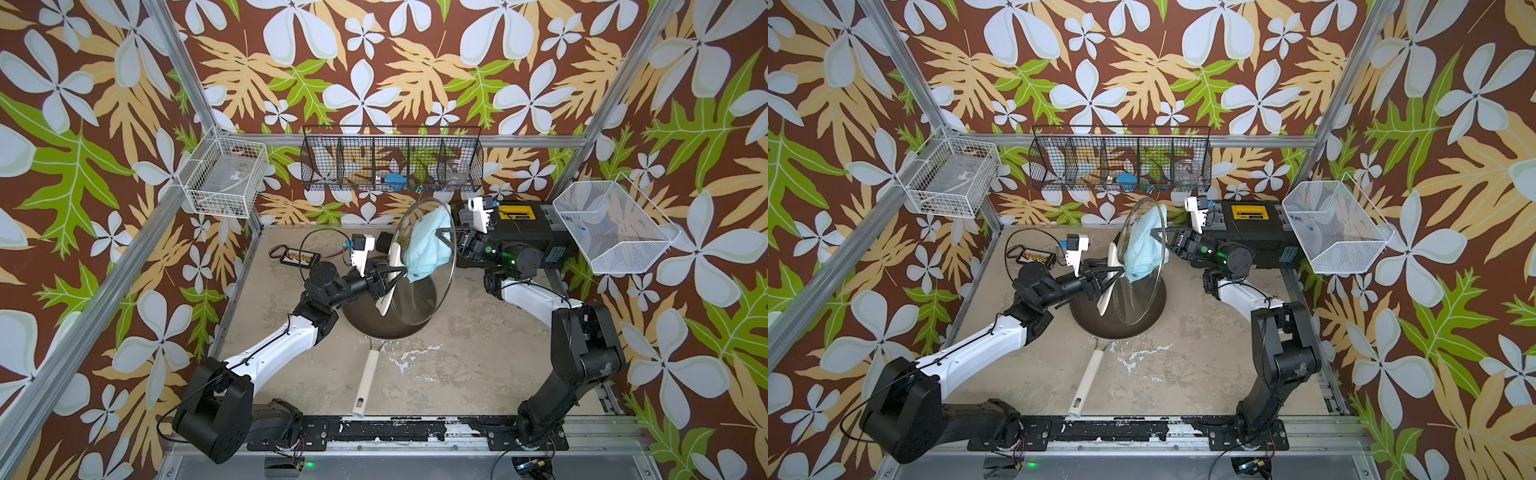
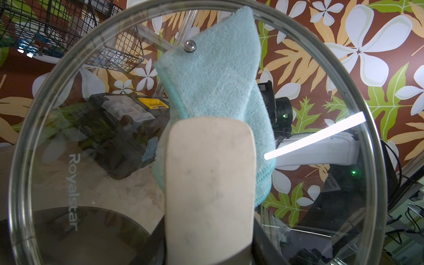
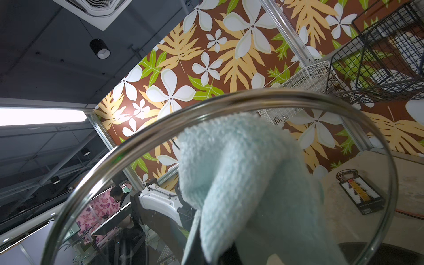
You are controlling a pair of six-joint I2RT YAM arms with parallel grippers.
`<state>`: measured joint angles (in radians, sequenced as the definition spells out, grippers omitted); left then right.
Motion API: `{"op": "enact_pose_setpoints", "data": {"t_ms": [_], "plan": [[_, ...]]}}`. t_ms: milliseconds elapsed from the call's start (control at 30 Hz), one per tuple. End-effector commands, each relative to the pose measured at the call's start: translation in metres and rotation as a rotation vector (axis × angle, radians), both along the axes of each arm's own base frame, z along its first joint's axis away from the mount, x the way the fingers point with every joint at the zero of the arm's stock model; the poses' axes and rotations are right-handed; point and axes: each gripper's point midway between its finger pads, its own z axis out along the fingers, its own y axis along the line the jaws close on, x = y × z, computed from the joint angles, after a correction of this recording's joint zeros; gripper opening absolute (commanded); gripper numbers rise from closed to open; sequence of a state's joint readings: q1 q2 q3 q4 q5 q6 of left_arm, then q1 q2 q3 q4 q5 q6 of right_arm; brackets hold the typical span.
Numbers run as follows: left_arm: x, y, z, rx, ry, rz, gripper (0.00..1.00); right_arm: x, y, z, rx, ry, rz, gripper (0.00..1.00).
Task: Wipe the pot lid with a cloth
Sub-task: Wipe the pot lid.
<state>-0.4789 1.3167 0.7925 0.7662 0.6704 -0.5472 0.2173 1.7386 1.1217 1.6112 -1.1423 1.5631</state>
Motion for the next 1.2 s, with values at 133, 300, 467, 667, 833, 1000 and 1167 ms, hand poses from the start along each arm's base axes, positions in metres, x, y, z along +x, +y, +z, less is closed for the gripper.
{"op": "enact_pose_setpoints", "data": {"t_ms": [133,300,467,667,833,1000,1167], "plan": [[-0.014,0.001,0.051,-0.1,-0.204,-0.041,0.0,-0.006,-0.003,0.02,0.071,-0.197,-0.008,0.0],[-0.013,-0.001,0.051,-0.103,-0.205,-0.056,0.0,0.009,-0.001,0.021,0.083,-0.193,-0.008,0.0],[-0.01,-0.005,0.054,-0.107,-0.215,-0.067,0.0,0.025,0.002,0.02,0.095,-0.182,-0.002,0.0],[-0.005,-0.009,0.058,-0.118,-0.223,-0.08,0.0,0.046,0.005,0.015,0.109,-0.163,0.0,0.0],[-0.004,-0.01,0.063,-0.126,-0.23,-0.088,0.0,0.063,0.008,0.008,0.117,-0.142,0.008,0.0],[0.0,-0.011,0.064,-0.113,-0.239,-0.074,0.0,0.071,0.018,-0.002,0.113,-0.12,0.036,0.0],[0.003,-0.011,0.067,-0.116,-0.245,-0.064,0.0,0.07,0.031,-0.011,0.105,-0.101,0.065,0.0]]}}
